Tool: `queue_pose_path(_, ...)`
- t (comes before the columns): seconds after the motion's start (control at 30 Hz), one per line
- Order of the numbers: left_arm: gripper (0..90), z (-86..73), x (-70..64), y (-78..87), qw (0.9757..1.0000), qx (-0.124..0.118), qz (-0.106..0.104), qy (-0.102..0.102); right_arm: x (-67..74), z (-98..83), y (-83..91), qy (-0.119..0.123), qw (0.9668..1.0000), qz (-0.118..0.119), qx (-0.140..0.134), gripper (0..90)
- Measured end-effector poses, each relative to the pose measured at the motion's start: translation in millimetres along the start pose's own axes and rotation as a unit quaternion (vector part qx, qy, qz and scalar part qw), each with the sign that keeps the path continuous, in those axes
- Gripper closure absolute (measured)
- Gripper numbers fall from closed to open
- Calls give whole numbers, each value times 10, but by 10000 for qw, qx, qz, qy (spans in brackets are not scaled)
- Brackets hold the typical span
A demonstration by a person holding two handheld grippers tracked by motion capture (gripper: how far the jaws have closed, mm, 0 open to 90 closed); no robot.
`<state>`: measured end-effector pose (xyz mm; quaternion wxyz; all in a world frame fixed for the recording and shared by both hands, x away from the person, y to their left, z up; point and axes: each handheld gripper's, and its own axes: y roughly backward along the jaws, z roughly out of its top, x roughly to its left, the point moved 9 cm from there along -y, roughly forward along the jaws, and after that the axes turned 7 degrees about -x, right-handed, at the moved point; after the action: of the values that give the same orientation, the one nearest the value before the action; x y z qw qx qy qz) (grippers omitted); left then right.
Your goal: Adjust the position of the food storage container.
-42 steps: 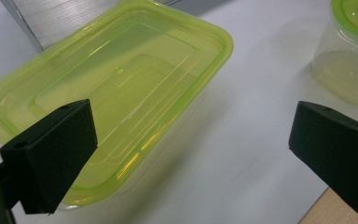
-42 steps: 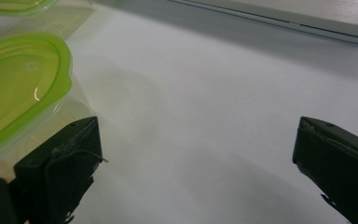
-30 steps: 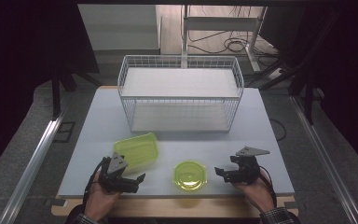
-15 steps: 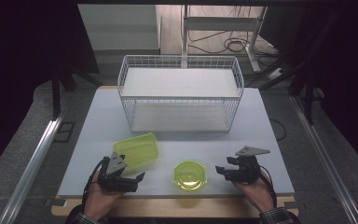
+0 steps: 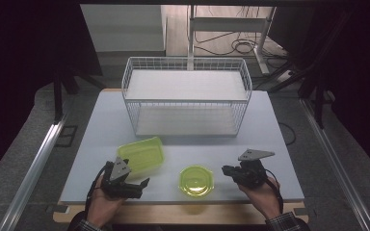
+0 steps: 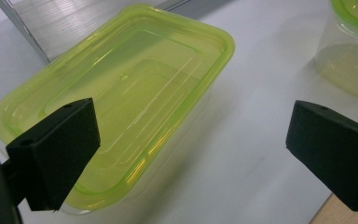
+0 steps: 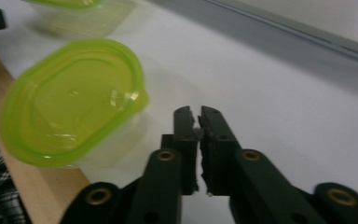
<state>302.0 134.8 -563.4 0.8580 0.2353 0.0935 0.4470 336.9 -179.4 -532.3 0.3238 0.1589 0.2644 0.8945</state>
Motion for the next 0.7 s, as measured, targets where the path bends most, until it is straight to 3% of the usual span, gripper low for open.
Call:
queue_pose_path(0.1, 24, -5, -2, -11, 10000, 17, 25, -41, 94, 70, -6, 149, 9998, 116, -9, 892)
queue_pose_path(0.43, 17, 0, 4, -9, 10000, -32, 42, -60, 413, 215, -157, 204, 9978, 623, 33, 892)
queue_pose_path(0.7, 17, -8, 10, -16, 9999, -10, 79, -103, 790, 274, -403, 479, 9932, 1037, 209, 892)
